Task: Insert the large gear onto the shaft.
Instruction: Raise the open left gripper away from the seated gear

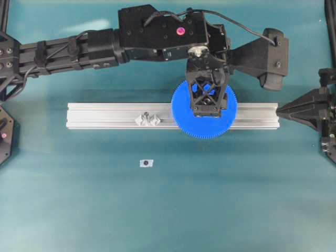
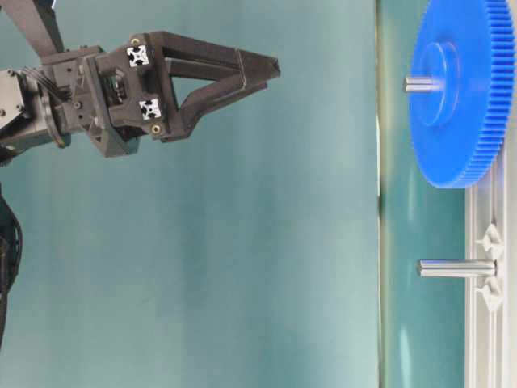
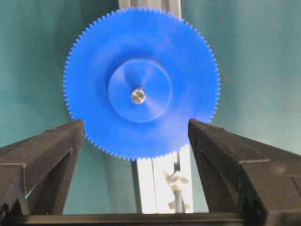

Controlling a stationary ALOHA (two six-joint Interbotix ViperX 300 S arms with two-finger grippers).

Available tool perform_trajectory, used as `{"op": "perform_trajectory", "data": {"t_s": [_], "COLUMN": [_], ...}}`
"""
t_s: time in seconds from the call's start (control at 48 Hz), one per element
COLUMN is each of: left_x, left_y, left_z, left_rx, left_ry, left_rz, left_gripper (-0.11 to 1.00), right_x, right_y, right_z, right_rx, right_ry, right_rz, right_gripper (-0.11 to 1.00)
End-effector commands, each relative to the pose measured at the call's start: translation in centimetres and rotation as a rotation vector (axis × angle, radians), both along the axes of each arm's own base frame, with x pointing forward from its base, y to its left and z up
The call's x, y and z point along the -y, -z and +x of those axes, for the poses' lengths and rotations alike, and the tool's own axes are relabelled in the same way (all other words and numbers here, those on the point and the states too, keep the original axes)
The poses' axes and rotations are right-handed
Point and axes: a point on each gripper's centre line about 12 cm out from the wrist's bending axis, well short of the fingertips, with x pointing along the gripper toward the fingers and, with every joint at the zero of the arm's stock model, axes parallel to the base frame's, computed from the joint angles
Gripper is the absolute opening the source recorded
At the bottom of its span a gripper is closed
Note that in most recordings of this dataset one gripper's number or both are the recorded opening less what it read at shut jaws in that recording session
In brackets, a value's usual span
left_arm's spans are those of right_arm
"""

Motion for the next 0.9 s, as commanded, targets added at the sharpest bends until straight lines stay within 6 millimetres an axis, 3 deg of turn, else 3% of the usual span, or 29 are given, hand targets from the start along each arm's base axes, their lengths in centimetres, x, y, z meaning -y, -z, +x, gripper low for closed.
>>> {"op": "perform_trajectory", "data": {"t_s": [0.0, 0.271, 0.459, 0.876], "left_x": [0.3, 1.1, 1.2, 1.1], "left_y": [-3.4, -2.8, -3.7, -3.5], "left_z": [-1.0, -2.2, -3.0, -2.5], "left_rx": [0.07, 0.075, 0.146, 0.172], "left_ry": [-0.001, -0.013, -0.025, -0.028], "left_rz": [0.007, -0.004, -0.005, -0.004], "left_gripper": [0.85, 0.85, 0.85, 0.85], "right_x": [0.0, 0.0, 0.0, 0.0], "right_y": [-0.4, -0.5, -0.4, -0.5], "right_z": [0.1, 0.1, 0.1, 0.1], "right_rx": [0.01, 0.014, 0.013, 0.014], "right_ry": [0.005, 0.005, 0.005, 0.005], "right_rz": [0.008, 0.006, 0.007, 0.006], "right_gripper": [0.09, 0.09, 0.09, 0.09]}}
